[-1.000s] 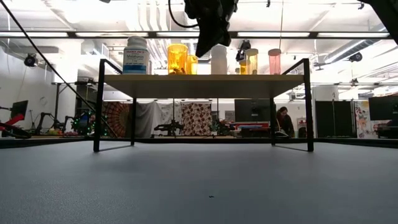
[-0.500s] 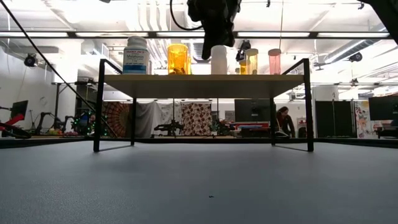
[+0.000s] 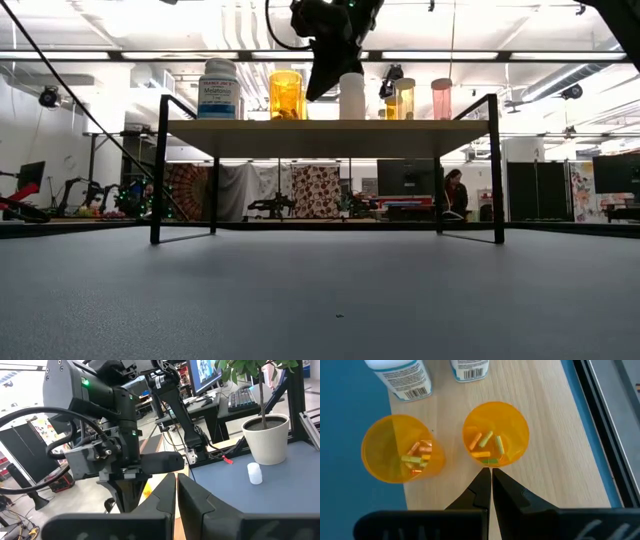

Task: Pick and place medicine bottles onto shelf by color
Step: Put the large orange bottle on the shelf, then put the transparent bottle on the shelf

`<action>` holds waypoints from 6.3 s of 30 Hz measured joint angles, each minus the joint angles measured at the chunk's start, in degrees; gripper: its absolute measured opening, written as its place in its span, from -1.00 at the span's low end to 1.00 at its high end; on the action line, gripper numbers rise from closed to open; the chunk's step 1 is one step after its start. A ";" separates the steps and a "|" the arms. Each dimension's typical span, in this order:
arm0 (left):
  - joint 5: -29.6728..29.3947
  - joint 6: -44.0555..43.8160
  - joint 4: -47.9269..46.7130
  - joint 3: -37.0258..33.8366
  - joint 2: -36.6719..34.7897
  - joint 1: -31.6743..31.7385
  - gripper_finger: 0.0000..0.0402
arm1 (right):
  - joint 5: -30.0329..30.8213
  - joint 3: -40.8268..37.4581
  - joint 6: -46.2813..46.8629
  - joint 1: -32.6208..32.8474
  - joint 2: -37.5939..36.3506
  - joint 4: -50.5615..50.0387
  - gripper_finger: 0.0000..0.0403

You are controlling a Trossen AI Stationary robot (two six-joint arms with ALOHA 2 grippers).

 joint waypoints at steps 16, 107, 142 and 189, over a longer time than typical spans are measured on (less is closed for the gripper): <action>0.01 -0.02 -0.04 0.00 0.00 0.00 -1.00 | 0.01 2.02 1.25 0.32 -0.45 -0.73 -0.96; 2.16 -1.57 2.56 0.04 1.36 -3.04 -1.00 | -10.38 -52.80 79.85 40.12 -21.54 -0.25 0.23; 2.16 -1.55 2.62 0.00 1.36 -3.02 -1.00 | 0.77 -21.61 40.49 34.71 -19.71 7.66 -0.36; 2.14 2.73 2.60 0.00 1.40 -2.99 -1.00 | 3.26 8.97 0.85 -1.64 1.95 -21.35 -0.32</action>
